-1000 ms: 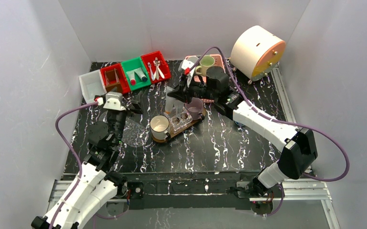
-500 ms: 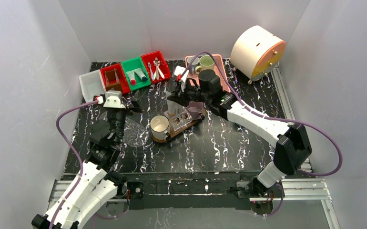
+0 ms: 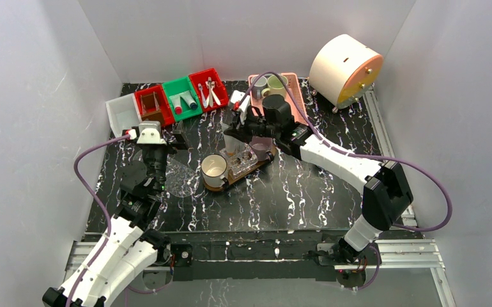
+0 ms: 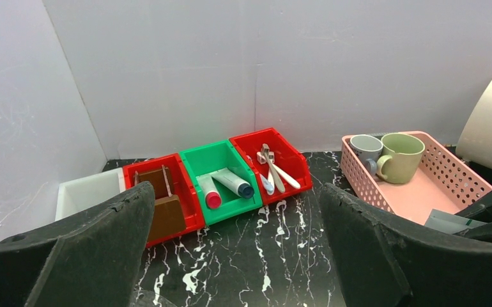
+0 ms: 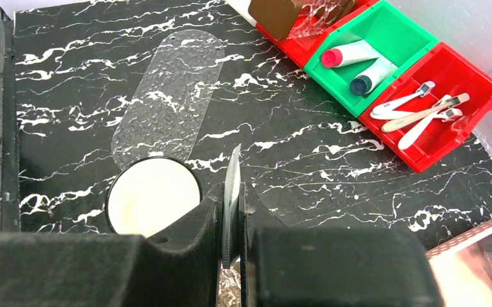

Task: Prepare toiletry sets of a toothbrush and toothpaste on the tray
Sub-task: Place the toothpaste holder on the tray.

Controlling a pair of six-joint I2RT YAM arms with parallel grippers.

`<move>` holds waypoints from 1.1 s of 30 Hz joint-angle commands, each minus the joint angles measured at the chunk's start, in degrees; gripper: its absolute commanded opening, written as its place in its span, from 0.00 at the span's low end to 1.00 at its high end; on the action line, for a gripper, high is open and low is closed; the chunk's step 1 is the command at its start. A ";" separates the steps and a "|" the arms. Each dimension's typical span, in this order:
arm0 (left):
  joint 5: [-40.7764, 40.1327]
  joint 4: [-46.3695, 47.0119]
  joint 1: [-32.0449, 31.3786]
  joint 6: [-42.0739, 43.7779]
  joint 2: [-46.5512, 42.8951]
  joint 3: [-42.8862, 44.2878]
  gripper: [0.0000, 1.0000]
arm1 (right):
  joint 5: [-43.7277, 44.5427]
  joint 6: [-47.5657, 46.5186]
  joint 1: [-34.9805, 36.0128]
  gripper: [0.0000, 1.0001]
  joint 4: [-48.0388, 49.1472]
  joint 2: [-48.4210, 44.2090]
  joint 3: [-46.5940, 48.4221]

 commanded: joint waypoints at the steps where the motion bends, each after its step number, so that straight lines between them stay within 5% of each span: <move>1: -1.68 1.88 0.24 0.44 -0.08 0.09 0.98 | 0.54 -1.20 0.27 0.01 5.34 0.18 -0.23; 33: -0.57 1.68 0.33 0.58 0.39 0.08 0.98 | -1.06 -2.79 0.88 0.01 5.16 3.56 -2.39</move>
